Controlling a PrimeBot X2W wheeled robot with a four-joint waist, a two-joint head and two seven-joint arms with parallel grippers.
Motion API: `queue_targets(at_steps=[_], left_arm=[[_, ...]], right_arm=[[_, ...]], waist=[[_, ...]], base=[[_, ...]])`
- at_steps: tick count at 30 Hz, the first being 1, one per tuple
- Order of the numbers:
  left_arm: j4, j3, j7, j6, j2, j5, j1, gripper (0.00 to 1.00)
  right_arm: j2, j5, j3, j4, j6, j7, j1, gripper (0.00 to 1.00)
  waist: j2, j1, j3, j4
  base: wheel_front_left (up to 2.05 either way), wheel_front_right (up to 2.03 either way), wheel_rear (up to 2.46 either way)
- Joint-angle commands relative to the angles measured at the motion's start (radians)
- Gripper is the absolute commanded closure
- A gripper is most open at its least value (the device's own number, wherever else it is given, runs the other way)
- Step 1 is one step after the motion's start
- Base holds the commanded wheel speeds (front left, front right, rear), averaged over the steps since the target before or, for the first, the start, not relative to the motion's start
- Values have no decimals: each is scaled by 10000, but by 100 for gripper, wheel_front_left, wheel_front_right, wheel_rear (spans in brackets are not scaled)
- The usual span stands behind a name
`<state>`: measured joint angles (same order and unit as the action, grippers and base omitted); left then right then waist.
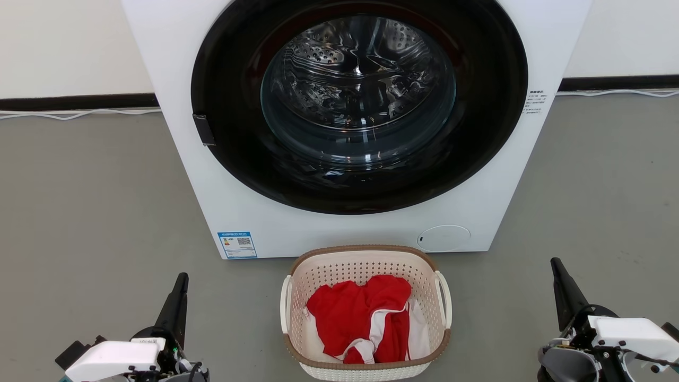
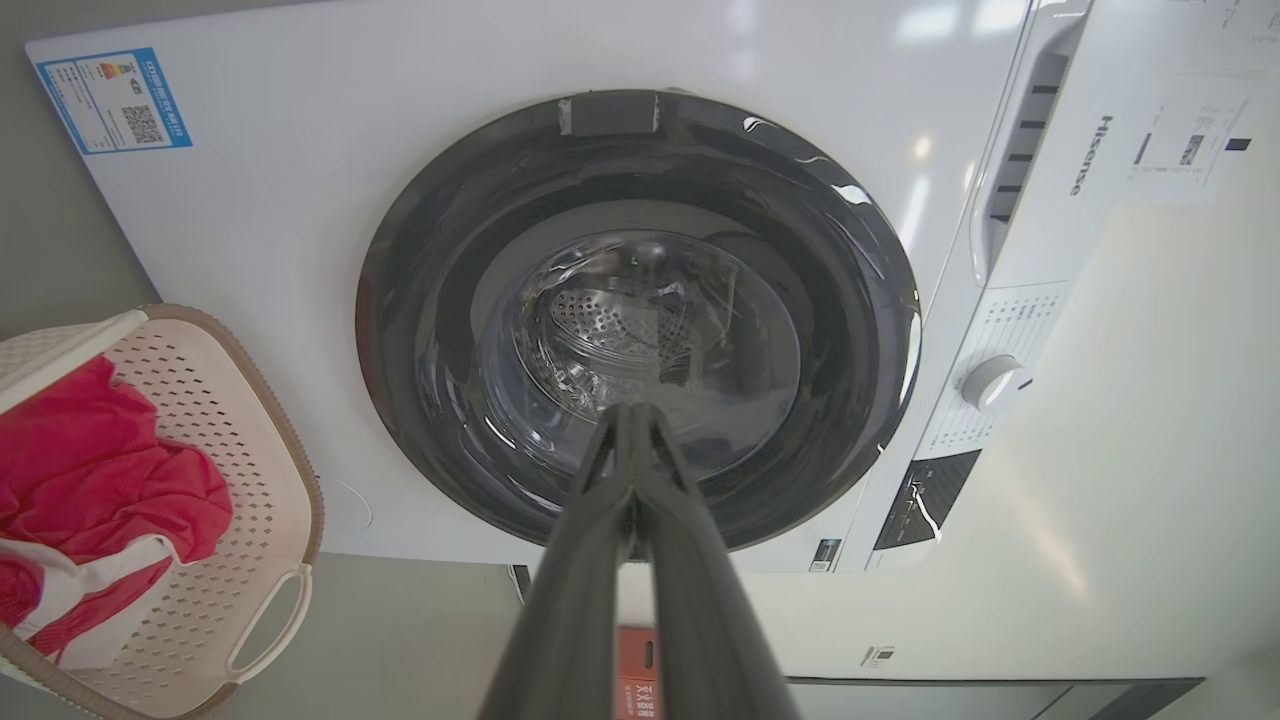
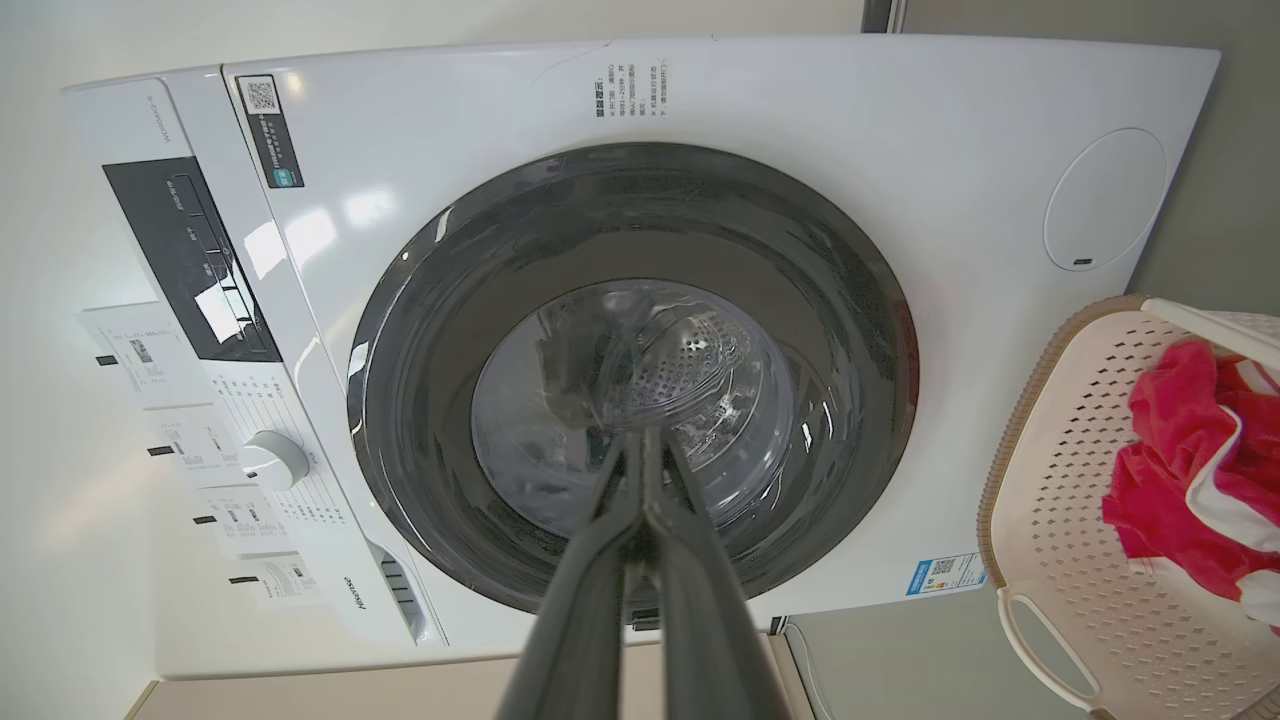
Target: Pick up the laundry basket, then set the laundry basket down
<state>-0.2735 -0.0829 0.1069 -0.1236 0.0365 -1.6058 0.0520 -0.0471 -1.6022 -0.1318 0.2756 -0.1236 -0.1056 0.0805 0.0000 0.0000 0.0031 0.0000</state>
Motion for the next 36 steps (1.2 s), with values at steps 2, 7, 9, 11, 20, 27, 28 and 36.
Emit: queue_targets(at_steps=[2,7,9,11,20,27,28,36], left_arm=[[287,-305,60,-71,137,-32,559,100],[287,-305,60,-71,137,-32,559,100],[287,-305,60,-71,137,-32,559,100],[287,-305,60,-71,137,-32,559,100],[287,-305,60,-71,137,-32,559,100],[287,-305,60,-71,137,-32,559,100],[287,-305,60,-71,137,-32,559,100],[287,-305,60,-71,137,-32,559,100]], right_arm=[[-31,-68,184,-309,-71,-73,274,100],[-31,-68,184,-309,-71,-73,274,100],[-31,-68,184,-309,-71,-73,274,100],[-31,-68,184,-309,-71,-73,274,100],[-31,-68,184,-309,-71,-73,274,100],[-31,-68,184,-309,-71,-73,274,100],[-31,-68,184,-309,-71,-73,274,100],[-31,-68,184,-309,-71,-73,274,100]], waist=[[0,0,0,0],[0,0,0,0],[0,0,0,0],[0,0,0,0],[0,0,0,0],[0,0,0,0],[0,0,0,0],[0,0,0,0]], base=[[0,0,0],[0,0,0],[0,0,0],[0,0,0],[0,0,0],[0,0,0],[0,0,0],[0,0,0]])
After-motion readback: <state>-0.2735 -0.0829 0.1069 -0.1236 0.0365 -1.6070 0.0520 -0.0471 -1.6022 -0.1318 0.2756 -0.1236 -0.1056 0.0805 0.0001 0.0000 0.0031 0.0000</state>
